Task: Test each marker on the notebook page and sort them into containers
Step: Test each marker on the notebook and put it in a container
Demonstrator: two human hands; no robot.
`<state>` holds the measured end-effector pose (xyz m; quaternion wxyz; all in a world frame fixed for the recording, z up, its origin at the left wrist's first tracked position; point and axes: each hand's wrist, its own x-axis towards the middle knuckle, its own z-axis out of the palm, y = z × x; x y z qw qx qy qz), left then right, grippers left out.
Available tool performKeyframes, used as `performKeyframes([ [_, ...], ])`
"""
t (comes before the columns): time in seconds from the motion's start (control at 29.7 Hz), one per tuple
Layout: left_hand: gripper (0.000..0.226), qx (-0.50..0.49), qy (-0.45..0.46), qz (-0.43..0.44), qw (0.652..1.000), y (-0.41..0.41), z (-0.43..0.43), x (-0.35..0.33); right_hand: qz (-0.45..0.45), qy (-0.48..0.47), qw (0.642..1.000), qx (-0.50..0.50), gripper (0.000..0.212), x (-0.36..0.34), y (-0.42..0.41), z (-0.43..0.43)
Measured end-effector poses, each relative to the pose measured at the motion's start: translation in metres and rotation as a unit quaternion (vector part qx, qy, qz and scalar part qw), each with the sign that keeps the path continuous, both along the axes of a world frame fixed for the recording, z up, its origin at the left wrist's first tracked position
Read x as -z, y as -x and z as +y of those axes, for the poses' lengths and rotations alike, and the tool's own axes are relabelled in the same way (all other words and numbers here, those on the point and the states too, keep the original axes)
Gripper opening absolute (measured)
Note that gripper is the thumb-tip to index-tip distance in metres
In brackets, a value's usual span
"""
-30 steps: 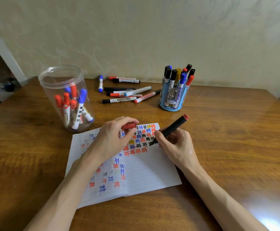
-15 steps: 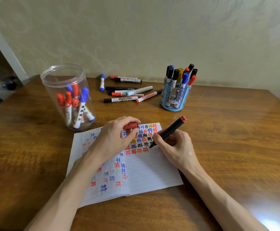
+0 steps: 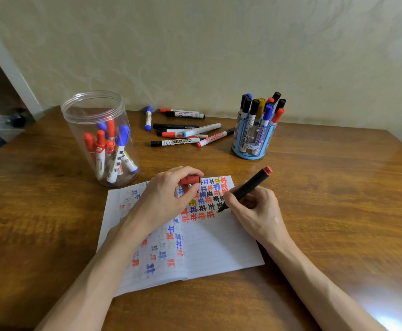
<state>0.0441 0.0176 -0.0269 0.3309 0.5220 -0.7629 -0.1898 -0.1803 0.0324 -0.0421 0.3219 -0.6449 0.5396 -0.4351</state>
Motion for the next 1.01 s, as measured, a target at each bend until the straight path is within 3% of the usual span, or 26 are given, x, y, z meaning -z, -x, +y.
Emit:
performKeyframes([
  [0.3, 0.029, 0.001, -0.006, 0.001, 1.000, 0.0000, 0.0001, 0.0002, 0.034, 0.014, 0.999, 0.002, 0.013, -0.0001, 0.0007, 0.0029],
  [0.5, 0.028, 0.003, -0.004, 0.002, 1.000, -0.0003, -0.0001, 0.0006, -0.005, 0.006, 1.000, 0.006, 0.016, 0.0018, 0.0014, 0.0005],
  [1.01, 0.027, -0.003, -0.002, -0.005, 1.000, 0.0005, 0.0001, -0.0005, 0.004, -0.008, 1.000, 0.009, 0.011, 0.0008, 0.0005, 0.0005],
])
